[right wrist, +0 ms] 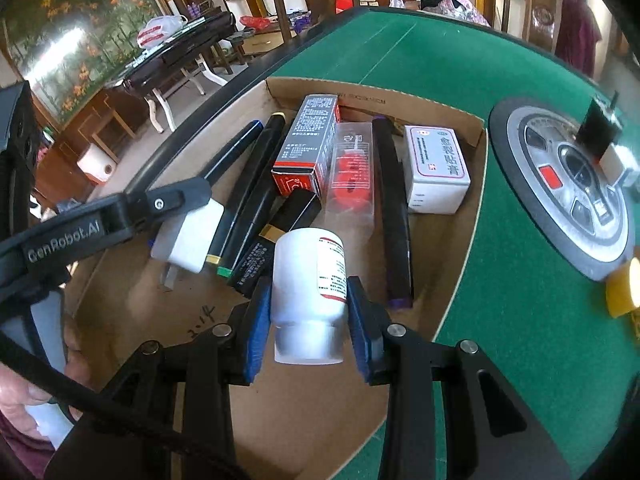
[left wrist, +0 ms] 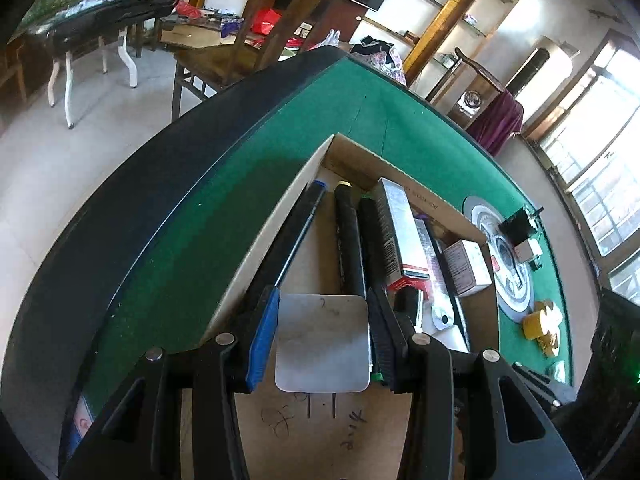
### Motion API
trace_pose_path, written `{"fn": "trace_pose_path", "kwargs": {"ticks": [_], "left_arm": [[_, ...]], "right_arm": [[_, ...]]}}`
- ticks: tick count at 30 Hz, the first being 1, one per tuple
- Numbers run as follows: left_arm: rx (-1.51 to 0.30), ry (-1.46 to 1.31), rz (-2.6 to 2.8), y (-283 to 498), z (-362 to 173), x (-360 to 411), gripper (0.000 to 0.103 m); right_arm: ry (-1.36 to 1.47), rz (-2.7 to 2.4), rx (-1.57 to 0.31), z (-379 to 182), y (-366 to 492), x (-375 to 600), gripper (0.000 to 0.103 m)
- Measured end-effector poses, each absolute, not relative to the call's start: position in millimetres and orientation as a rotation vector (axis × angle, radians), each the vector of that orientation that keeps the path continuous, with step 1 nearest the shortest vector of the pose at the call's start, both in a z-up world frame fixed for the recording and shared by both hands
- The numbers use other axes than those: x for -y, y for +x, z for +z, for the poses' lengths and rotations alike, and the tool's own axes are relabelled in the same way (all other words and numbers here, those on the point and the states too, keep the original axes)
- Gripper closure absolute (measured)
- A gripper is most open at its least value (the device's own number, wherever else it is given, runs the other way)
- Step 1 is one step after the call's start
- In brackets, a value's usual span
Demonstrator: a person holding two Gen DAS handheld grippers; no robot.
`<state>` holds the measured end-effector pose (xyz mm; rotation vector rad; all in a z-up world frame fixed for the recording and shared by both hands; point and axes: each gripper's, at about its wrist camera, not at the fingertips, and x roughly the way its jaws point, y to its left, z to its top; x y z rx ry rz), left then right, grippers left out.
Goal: Organize objects
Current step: 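Carry the charger and pill bottle into the tray and lower them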
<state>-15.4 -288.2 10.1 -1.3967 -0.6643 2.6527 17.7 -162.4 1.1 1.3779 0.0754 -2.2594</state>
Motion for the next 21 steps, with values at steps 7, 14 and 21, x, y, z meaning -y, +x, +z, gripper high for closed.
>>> {"fn": "trace_pose_path", "kwargs": {"ticks": [7,14,21], "left_arm": [[0.681,-1.383,2.64,-15,11,288,0.054],[0.754,-1.369,2.609,-13,14,295,0.041],[0.765,-1.287,2.688,8,37,299,0.04]], "right_arm": [[1.376,-2.3,-0.148,0,19,166,0.069],[1.359,-2.303,-0.061,9,21,158,0.055],[1.27,-2.369,-0.068,29,37,152,0.049]]}}
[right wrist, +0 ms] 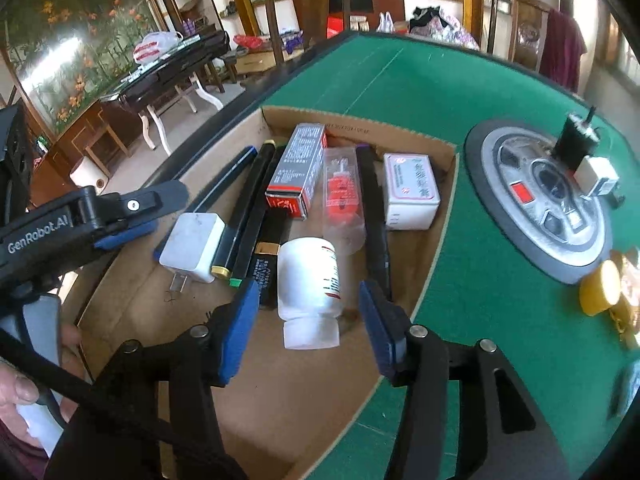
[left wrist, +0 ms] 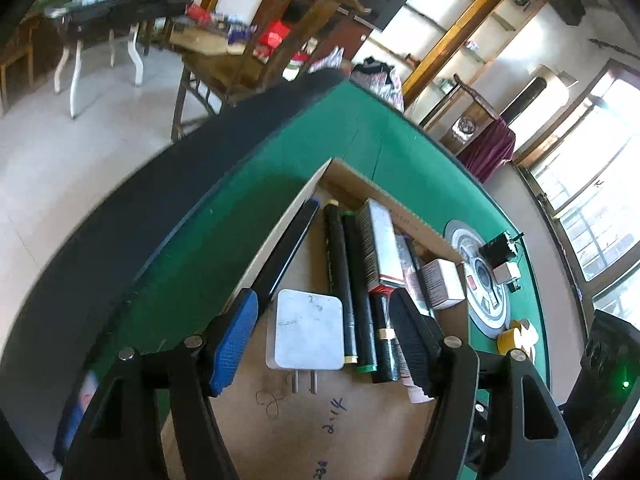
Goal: Organize objects
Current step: 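Open both grippers and withdraw them from the tray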
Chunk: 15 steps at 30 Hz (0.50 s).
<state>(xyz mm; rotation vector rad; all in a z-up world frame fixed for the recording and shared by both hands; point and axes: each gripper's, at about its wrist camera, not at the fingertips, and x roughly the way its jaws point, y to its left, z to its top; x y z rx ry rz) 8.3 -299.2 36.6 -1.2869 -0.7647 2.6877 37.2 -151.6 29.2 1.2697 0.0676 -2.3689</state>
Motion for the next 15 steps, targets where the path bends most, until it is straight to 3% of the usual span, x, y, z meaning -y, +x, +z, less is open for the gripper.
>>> {"fn": "trace_pose_path", "kwargs": {"ticks": [11,15], "left_arm": [[0.675,-1.126,2.878,54,69,280,0.039],[0.643,-1.091,2.921,63,75,272,0.039]], "right_arm": [[1.101,-2.504,-0.151,55,67,151,0.047],[1.032,-2.55,-0.164,66,77,143,0.039]]}}
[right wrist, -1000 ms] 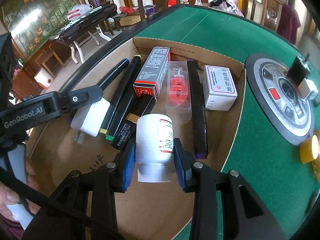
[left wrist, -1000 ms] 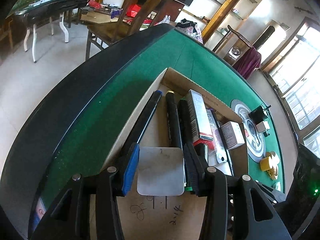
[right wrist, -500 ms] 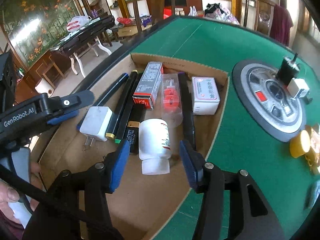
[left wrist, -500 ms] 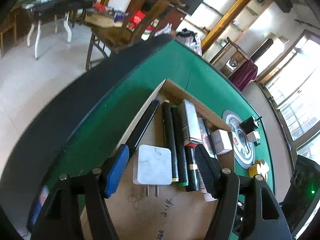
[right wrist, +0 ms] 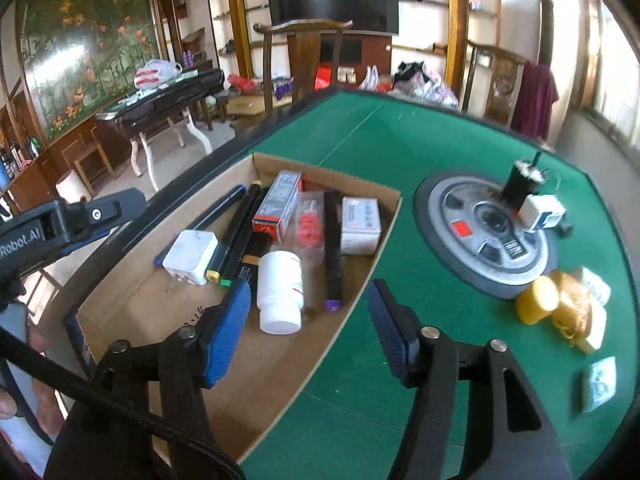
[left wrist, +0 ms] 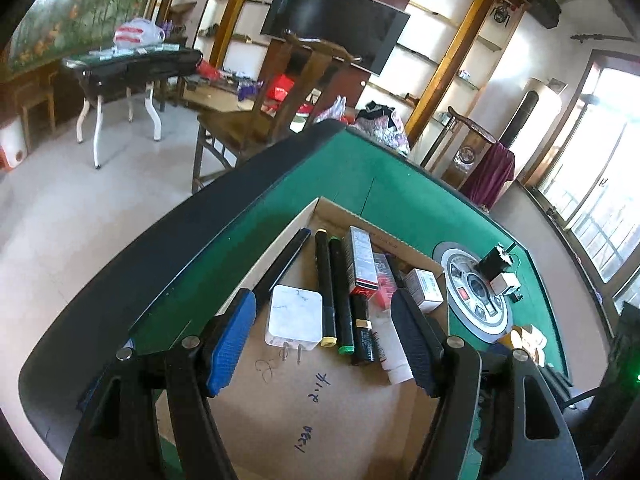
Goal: Organize objects
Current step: 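Open both grippers and withdraw them from the tray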
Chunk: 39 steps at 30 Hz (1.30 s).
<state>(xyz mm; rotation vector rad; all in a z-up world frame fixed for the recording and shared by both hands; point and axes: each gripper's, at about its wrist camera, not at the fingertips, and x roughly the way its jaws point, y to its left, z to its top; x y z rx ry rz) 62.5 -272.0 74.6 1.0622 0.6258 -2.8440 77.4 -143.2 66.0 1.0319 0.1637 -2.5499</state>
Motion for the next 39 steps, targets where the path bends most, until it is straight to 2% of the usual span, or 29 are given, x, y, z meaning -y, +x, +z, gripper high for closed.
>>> {"fn": "trace_pose_path", "kwargs": {"ticks": [20,25,29,34,38,39], "left_arm": [[-0.537,1.111,-2.916,73,85,205,0.039],[-0.482,1.157,-2.938,66,84,179,0.039],[-0.428,1.208,-2.962,55,84,153,0.039],[-0.389,1.279,-3.014,40,88,121,0.039],[-0.316,1.327,-3.051,19,89,83,0.039],[-0.294,1.339,-3.06,15,88,75,0.039]], "right_arm": [[0.891,-2.702,-0.228,79,98,95,0.035],[0.874,-2.735,-0.228,79,96,75,0.029],[0.894,-2.753,-0.222,79,83,51,0.029],[0.975,-2.844,-0.082,88,42,-19,0.029],[1.058,-2.929,0.157,84,9,-102,0.029],[1.087,-2.929,0.272,79,3,-128,0.029]]}}
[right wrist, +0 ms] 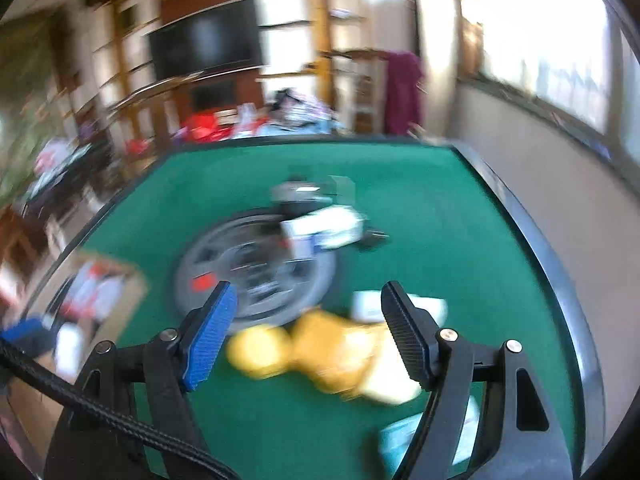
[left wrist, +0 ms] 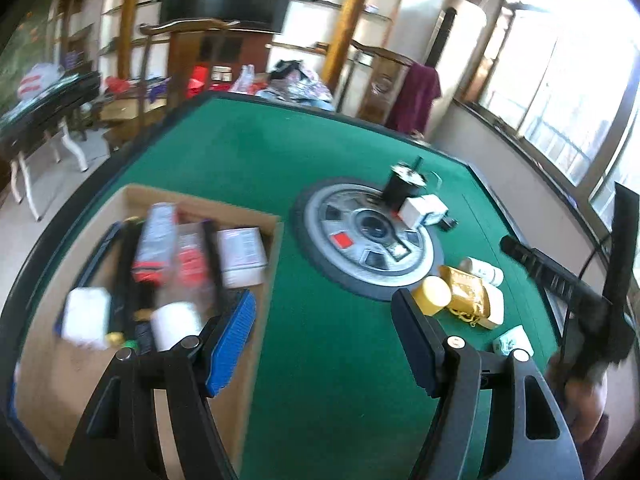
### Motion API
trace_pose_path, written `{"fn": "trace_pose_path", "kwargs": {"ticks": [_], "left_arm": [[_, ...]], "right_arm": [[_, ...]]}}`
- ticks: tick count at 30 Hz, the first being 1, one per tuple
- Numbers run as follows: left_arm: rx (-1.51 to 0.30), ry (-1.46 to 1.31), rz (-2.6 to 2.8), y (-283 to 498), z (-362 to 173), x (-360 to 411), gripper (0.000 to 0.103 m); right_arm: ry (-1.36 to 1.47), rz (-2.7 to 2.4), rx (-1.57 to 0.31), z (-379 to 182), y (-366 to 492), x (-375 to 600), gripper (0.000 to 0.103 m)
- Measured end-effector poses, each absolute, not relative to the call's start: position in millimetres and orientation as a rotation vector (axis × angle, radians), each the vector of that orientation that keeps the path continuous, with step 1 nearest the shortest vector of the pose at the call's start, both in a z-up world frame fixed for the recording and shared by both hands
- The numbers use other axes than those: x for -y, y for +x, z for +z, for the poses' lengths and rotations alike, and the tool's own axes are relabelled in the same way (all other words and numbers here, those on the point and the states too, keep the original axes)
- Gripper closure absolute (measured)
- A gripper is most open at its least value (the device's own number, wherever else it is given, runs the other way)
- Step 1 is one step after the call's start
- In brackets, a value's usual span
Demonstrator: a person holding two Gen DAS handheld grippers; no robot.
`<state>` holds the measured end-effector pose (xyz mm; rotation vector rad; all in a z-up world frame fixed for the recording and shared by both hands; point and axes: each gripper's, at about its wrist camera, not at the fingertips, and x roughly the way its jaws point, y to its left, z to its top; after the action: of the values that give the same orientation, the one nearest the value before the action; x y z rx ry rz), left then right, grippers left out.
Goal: Organize objects
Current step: 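Open both grippers and withdraw them from the tray, then grasp the yellow round tin with the left gripper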
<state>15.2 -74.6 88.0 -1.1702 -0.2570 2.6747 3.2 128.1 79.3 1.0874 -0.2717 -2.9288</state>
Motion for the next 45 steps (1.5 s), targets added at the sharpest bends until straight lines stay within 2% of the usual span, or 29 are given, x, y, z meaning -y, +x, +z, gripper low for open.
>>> {"fn": "trace_pose_path", "kwargs": {"ticks": [3,5,9,14,19,20,21,22,32,41,45], "left_arm": [[0.165,-1.185,2.632,0,78,36,0.039],[0.095,-1.175,2.587,-11,68,8,0.039],[-0.085,-1.119,2.517,-21,49,-41,0.039],[-0.261,-1.041,2.478,-24,36,-74,0.039],[-0.248,-1.058,2.404,-39,26,-80,0.04],[-0.229,-1.064,2.392,-40,25,-79,0.044],[-0.208,-1.071,2.377,-40,25,-76,0.059],[-0.192,-1.084,2.364,-40,24,-74,0.068],[-0.191,-1.101,2.353,-10,33,-48,0.069],[-0.223,-1.156,2.372,-22,10,-60,0.069],[-0.171,-1.151,2.38,-16,16,-49,0.069]], "right_arm": [[1.147,-2.883,0.552,64,-1,-179,0.029],[1.191,-2.83,0.67,55,-4,-197,0.029],[1.234,-2.806,0.801,46,-2,-216,0.029],[1.268,-2.794,0.814,41,-4,-217,0.029],[1.299,-2.792,0.773,37,-9,-212,0.029],[1.303,-2.794,0.769,36,-10,-212,0.029],[1.306,-2.798,0.768,35,-10,-212,0.029],[1.309,-2.799,0.77,34,-11,-212,0.029],[1.353,-2.777,0.748,26,-14,-208,0.029],[1.361,-2.758,0.714,23,-16,-202,0.029],[1.342,-2.754,0.715,24,-17,-201,0.029]]}}
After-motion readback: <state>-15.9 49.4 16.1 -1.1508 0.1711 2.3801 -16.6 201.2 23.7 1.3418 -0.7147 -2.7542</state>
